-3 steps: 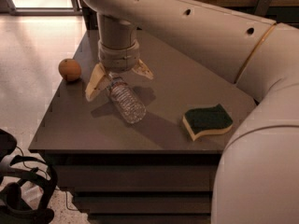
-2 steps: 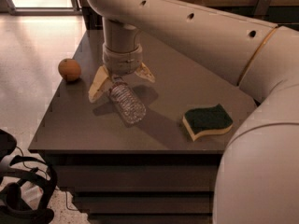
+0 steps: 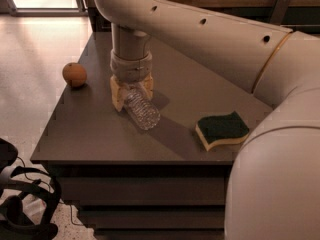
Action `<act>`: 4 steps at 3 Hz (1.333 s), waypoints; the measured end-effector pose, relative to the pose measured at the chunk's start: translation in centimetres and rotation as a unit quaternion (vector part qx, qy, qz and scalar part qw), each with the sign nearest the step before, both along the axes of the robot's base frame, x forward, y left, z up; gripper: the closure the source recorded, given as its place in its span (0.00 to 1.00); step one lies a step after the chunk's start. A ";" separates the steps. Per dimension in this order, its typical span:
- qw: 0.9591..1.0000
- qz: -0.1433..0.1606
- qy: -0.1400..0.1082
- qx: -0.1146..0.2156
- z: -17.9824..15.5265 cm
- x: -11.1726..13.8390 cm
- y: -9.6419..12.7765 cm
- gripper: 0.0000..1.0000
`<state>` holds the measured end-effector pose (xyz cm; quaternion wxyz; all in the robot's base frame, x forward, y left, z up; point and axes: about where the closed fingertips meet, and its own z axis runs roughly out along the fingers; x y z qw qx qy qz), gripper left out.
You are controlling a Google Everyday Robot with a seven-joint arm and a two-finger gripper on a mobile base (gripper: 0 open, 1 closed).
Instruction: Place water bottle upright
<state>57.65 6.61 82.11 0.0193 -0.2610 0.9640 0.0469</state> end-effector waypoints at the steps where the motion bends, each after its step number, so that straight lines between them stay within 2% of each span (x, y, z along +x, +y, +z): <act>1: 1.000 0.001 -0.001 0.001 -0.2 0.1 0.2 0.72; 2: 1.000 0.001 -0.001 0.002 -0.3 0.1 0.3 0.95; 3: 1.000 0.001 -0.001 0.002 -0.2 0.1 0.3 1.00; 4: 1.000 0.013 -0.025 0.009 1.1 0.2 -0.2 1.00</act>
Offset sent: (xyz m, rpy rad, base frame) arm 0.0006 0.0012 -0.0012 0.0019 -0.0013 0.0010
